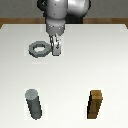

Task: Put the loop with the handle onto the peg.

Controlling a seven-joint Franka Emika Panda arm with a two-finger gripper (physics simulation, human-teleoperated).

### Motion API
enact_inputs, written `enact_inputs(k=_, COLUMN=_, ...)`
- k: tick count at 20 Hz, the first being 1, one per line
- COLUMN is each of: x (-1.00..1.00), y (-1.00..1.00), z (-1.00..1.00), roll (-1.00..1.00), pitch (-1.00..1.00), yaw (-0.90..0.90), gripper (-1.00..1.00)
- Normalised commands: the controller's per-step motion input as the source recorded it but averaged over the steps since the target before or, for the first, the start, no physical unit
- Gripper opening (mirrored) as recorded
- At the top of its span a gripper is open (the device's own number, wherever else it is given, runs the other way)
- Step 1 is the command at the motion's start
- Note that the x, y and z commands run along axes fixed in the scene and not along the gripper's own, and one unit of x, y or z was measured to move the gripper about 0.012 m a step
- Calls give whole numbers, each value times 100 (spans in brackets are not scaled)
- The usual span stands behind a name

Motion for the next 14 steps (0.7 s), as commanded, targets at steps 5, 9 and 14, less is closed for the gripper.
enact_inputs(k=5, x=0, y=0, z=100, roll=0, pitch=0, yaw=0, gripper=-100)
enact_inputs(k=9, x=0, y=0, z=100, roll=0, pitch=0, yaw=0, gripper=-100)
enact_inputs(k=14, x=0, y=20, z=40, roll=0, pitch=0, yaw=0, gripper=-100)
